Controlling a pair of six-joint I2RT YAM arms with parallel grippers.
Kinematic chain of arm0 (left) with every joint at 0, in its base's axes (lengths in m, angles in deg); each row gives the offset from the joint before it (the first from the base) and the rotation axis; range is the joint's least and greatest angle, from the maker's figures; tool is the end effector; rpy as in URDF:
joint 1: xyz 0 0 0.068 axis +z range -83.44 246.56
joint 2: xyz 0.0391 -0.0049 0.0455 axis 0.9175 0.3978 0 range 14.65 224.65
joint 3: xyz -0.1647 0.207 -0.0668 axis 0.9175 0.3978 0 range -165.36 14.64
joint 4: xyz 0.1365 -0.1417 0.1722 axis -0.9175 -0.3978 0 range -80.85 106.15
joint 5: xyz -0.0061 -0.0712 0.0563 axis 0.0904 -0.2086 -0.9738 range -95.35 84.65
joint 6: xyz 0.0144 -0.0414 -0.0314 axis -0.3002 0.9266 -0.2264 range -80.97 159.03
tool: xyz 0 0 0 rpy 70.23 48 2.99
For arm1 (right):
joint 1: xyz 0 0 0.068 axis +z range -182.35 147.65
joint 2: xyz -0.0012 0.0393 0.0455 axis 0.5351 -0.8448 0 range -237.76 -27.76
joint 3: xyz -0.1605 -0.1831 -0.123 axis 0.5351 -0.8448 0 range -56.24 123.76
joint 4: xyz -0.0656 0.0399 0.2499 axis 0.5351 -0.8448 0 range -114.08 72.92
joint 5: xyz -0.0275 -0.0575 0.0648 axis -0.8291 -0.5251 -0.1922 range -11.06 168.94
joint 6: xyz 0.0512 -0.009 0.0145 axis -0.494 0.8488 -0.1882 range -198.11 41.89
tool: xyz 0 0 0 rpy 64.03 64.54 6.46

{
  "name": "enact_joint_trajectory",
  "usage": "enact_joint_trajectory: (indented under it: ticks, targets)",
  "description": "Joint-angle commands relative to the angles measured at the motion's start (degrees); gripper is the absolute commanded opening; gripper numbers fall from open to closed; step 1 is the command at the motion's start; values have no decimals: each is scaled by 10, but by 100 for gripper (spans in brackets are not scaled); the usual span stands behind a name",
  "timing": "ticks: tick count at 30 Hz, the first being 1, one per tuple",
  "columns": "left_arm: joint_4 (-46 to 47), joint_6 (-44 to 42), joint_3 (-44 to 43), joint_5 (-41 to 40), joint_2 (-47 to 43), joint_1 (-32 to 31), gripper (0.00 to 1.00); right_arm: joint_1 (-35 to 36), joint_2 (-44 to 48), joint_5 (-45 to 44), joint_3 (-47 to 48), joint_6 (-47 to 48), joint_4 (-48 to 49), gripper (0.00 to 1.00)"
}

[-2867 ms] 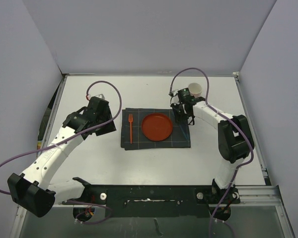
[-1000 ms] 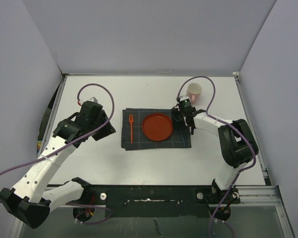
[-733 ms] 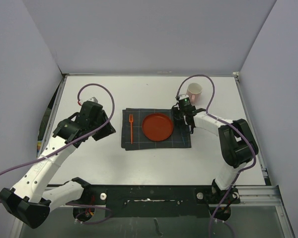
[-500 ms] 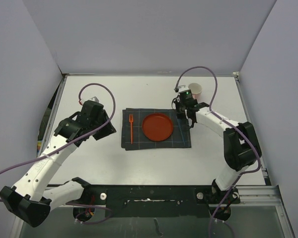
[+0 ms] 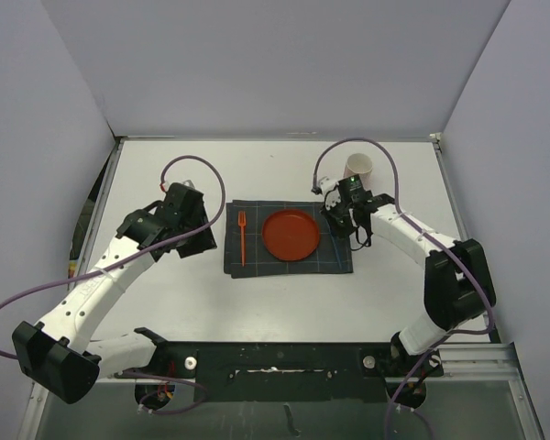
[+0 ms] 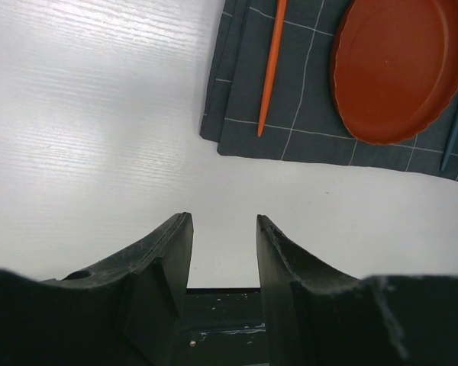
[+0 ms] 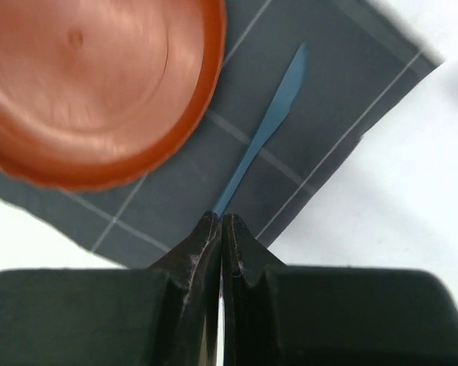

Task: Set the dinner table for one person
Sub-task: Place the knife on the napkin.

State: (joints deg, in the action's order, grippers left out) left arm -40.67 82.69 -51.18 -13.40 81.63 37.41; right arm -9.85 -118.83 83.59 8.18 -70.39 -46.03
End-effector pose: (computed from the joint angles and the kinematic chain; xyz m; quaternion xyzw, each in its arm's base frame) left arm 0.1954 -0.1031 0.3189 -0.1403 0.9487 -0.1090 0.2615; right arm 0.3062 0.1300 0.2308 -0.2604 0.9184 0.0764 0.2880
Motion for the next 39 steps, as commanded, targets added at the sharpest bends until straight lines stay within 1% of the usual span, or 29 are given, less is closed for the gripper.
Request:
enact_joint_trajectory:
  ticks: [1,7,12,19,39]
  targets:
    - [14,-7,-15,0,-12,-4,37,-8,17,37,-29,38,-26,0]
    - [11,-3,-6,-3,-20,-4,37,-27,-3,52,-36,43,-30,0]
    - [19,4,13,-5,-31,-4,37,-27,-3,57,-40,50,-52,0]
    - [28,6,23,-3,-30,-4,37,-25,-7,69,-75,47,-67,0]
    - [26,2,39,-7,-44,-4,37,-32,-25,72,-82,48,-49,0]
